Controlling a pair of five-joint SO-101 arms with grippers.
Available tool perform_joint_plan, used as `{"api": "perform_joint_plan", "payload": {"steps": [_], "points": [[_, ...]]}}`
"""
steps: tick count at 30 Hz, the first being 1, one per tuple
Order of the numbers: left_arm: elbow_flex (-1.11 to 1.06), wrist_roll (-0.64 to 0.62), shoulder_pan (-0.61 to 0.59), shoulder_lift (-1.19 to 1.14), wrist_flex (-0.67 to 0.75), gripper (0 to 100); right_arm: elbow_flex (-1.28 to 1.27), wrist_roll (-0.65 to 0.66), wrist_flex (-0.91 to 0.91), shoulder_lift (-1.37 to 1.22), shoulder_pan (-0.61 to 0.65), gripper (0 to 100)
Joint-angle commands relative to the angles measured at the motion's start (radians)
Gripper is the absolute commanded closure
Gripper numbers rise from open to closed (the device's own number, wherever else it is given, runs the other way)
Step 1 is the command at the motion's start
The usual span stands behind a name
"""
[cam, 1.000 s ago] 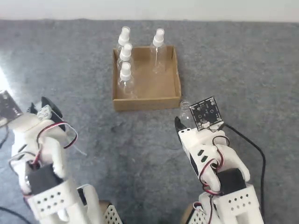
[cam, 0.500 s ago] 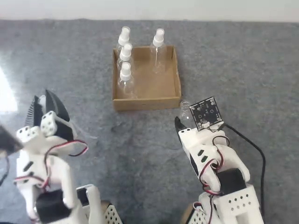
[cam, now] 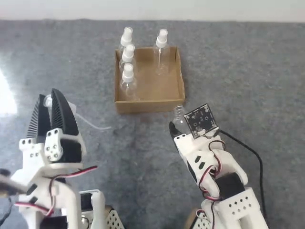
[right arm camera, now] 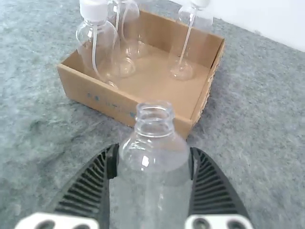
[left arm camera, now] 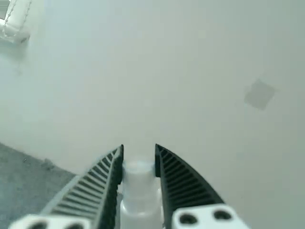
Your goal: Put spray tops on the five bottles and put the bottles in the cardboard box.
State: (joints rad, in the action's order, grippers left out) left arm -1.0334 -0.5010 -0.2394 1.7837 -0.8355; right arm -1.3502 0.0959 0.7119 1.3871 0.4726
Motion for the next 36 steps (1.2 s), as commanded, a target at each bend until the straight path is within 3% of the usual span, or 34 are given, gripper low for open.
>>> {"api": "perform_joint_plan", "payload": {"steps": [1,8,11,20,29,36], "points": [[0.051,-0.015,0.029,0.032,0.069,99,0.009,-0.002,-0.025,0.021,0.041,94.0],[0.044,-0.021,0.038,0.037,0.063,99,-0.041,0.074,-0.079,0.021,0.130,94.0],[0.039,-0.091,0.038,0.037,0.054,99,-0.083,0.106,-0.148,0.021,0.170,94.0],[0.045,-0.101,0.041,0.037,0.060,99,-0.121,0.110,-0.239,0.021,0.242,94.0],[0.039,-0.100,0.120,0.037,0.055,99,-0.129,0.112,-0.246,0.021,0.308,94.0],[0.016,-0.100,0.121,0.037,0.055,99,-0.229,0.216,-0.421,0.021,0.363,94.1]]}}
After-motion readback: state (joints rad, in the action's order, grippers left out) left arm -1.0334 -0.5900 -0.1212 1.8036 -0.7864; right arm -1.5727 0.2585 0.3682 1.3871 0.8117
